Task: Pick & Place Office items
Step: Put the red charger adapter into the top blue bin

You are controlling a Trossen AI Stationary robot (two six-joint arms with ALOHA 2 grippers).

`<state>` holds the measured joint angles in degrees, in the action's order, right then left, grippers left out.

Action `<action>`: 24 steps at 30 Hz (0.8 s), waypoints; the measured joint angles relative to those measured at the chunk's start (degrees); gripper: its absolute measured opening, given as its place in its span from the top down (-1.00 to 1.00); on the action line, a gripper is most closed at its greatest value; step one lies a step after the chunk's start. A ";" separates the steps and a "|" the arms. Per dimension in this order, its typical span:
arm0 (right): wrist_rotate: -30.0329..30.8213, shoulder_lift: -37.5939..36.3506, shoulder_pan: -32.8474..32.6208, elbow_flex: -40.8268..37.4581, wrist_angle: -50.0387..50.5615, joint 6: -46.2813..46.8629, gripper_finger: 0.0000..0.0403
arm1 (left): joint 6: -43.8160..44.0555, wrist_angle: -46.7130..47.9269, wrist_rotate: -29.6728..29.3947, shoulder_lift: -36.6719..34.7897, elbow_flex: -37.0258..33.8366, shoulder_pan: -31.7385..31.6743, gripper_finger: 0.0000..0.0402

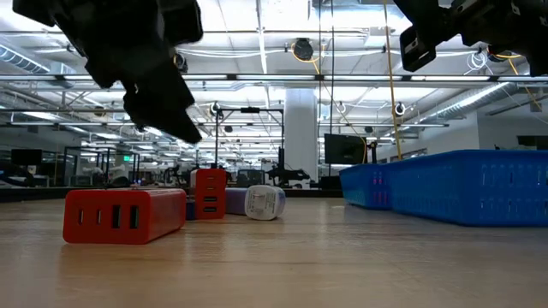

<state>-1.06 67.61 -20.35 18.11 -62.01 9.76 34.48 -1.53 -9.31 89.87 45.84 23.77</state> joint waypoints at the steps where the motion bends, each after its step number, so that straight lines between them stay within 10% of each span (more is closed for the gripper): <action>1: 0.00 0.00 0.01 0.00 0.10 0.00 0.15 | 1.48 -0.06 0.05 1.07 0.54 -0.02 -0.40; 24: 1.26 0.00 0.01 0.00 0.18 0.02 0.15 | 1.38 6.11 -8.10 6.90 0.88 -6.17 -0.13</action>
<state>0.20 67.61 -20.34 18.11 -61.82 9.78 35.86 4.58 -17.41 96.77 46.72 17.60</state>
